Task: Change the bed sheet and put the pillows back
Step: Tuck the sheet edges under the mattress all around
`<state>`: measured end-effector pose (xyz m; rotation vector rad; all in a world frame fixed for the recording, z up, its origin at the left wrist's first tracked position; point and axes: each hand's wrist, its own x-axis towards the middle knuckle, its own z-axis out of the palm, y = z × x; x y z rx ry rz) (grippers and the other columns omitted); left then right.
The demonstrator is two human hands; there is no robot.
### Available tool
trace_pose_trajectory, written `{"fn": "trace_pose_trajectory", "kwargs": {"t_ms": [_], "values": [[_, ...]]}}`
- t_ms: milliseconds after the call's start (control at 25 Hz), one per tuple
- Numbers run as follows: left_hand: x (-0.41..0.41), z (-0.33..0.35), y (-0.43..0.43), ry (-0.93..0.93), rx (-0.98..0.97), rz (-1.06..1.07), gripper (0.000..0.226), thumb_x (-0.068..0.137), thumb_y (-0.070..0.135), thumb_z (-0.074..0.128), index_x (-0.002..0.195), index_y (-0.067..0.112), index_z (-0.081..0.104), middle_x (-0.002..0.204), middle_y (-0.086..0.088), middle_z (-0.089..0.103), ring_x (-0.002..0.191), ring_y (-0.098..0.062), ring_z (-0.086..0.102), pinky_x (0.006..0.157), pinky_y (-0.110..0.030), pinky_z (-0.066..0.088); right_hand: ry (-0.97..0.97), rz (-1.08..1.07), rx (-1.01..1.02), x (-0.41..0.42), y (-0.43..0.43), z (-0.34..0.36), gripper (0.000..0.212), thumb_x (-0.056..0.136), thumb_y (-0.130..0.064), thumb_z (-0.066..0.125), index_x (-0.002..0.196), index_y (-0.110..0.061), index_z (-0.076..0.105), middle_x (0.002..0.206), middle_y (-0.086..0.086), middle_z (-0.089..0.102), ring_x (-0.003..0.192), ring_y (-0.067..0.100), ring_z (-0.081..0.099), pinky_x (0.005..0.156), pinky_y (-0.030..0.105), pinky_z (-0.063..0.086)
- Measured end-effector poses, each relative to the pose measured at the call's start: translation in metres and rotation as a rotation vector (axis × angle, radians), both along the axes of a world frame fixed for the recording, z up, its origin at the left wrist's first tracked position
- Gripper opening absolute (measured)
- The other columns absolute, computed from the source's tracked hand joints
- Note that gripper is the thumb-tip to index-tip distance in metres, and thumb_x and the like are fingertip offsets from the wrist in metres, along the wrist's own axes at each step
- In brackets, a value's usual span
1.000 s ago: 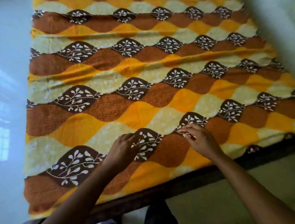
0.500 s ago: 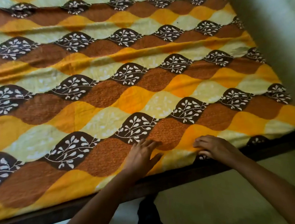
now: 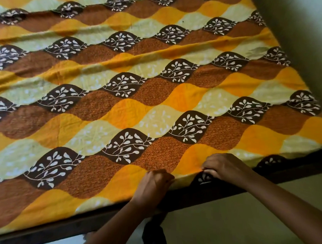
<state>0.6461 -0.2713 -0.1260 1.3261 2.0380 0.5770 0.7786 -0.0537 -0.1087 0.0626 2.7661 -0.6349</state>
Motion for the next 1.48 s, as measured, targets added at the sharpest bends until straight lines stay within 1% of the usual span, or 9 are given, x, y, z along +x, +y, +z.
{"fn": "trace_pose_trajectory", "kwargs": {"t_ms": [160, 400, 560, 760, 880, 960, 1120, 1280, 1480], "values": [[0.004, 0.001, 0.008, -0.082, -0.175, -0.076, 0.025, 0.094, 0.025, 0.052, 0.110, 0.014, 0.068, 0.109, 0.000, 0.068, 0.096, -0.011, 0.063, 0.079, -0.017, 0.046, -0.246, -0.030, -0.071, 0.007, -0.001, 0.000, 0.014, 0.084, -0.025, 0.067, 0.097, -0.022, 0.073, 0.096, -0.005, 0.073, 0.086, 0.009, 0.066, 0.078, 0.025, 0.051], [-0.002, -0.011, 0.029, -0.085, -0.392, -0.089, 0.026, 0.095, 0.019, 0.049, 0.116, 0.012, 0.062, 0.113, -0.005, 0.064, 0.099, -0.013, 0.061, 0.080, -0.018, 0.045, -0.419, -0.084, -0.115, -0.004, -0.002, -0.002, 0.018, 0.087, -0.021, 0.064, 0.103, -0.019, 0.072, 0.106, -0.001, 0.071, 0.092, 0.011, 0.064, 0.081, 0.029, 0.052], [0.005, -0.017, 0.026, -0.214, -0.485, -0.027, 0.026, 0.098, 0.020, 0.042, 0.115, 0.010, 0.059, 0.110, -0.008, 0.061, 0.092, -0.013, 0.058, 0.074, -0.017, 0.045, -0.532, -0.056, -0.063, -0.013, -0.005, -0.006, 0.020, 0.091, -0.020, 0.059, 0.108, -0.018, 0.069, 0.112, -0.001, 0.067, 0.087, 0.007, 0.057, 0.063, 0.018, 0.042], [0.009, 0.000, 0.015, -0.459, -0.451, -0.013, 0.035, 0.100, 0.037, 0.030, 0.116, 0.017, 0.054, 0.107, -0.007, 0.056, 0.101, -0.020, 0.053, 0.090, -0.030, 0.042, -0.778, -0.159, -0.243, -0.004, -0.003, -0.011, 0.046, 0.097, -0.047, 0.037, 0.119, -0.014, 0.060, 0.119, 0.002, 0.055, 0.111, 0.021, 0.052, 0.083, 0.026, 0.037], [0.003, 0.009, 0.004, -0.364, -0.350, 0.022, 0.022, 0.100, 0.030, 0.037, 0.099, 0.023, 0.057, 0.081, 0.007, 0.053, 0.072, -0.007, 0.052, 0.063, -0.011, 0.038, -0.706, -0.277, -0.344, 0.001, -0.008, -0.008, 0.033, 0.094, -0.043, 0.047, 0.090, -0.018, 0.068, 0.088, -0.003, 0.062, 0.084, 0.016, 0.057, 0.072, 0.029, 0.042], [0.000, 0.019, 0.003, -0.341, -0.252, 0.054, 0.020, 0.099, 0.030, 0.037, 0.084, 0.033, 0.051, 0.075, 0.007, 0.054, 0.065, -0.009, 0.052, 0.055, -0.011, 0.036, -0.573, -0.367, -0.332, 0.006, -0.014, 0.000, 0.024, 0.092, -0.036, 0.054, 0.096, -0.021, 0.072, 0.097, -0.006, 0.070, 0.089, 0.012, 0.062, 0.080, 0.033, 0.051], [0.003, 0.023, 0.028, -0.314, -0.181, 0.040, 0.023, 0.099, 0.031, 0.039, 0.111, 0.027, 0.058, 0.092, -0.003, 0.067, 0.078, -0.020, 0.064, 0.067, -0.026, 0.051, -0.286, -0.515, -0.228, 0.022, -0.012, 0.029, 0.019, 0.090, -0.027, 0.059, 0.103, -0.021, 0.071, 0.099, -0.008, 0.071, 0.086, 0.003, 0.061, 0.068, 0.012, 0.044], [0.033, 0.026, 0.063, -0.252, -0.096, -0.017, 0.028, 0.098, 0.030, 0.041, 0.118, 0.022, 0.059, 0.107, -0.001, 0.067, 0.089, -0.015, 0.063, 0.078, -0.029, 0.051, -0.225, -0.599, -0.176, 0.059, 0.033, 0.048, 0.021, 0.089, -0.020, 0.061, 0.109, -0.018, 0.069, 0.103, -0.007, 0.064, 0.089, 0.009, 0.063, 0.066, 0.007, 0.042], [0.080, 0.011, 0.141, -0.218, -0.015, 0.028, 0.034, 0.094, 0.033, 0.049, 0.128, 0.028, 0.052, 0.125, 0.004, 0.058, 0.109, -0.012, 0.056, 0.087, -0.030, 0.049, -0.203, -0.445, 0.188, 0.131, 0.169, 0.050, 0.035, 0.071, -0.008, 0.079, 0.103, -0.017, 0.071, 0.107, 0.004, 0.068, 0.097, 0.023, 0.065, 0.077, 0.022, 0.043]]}}
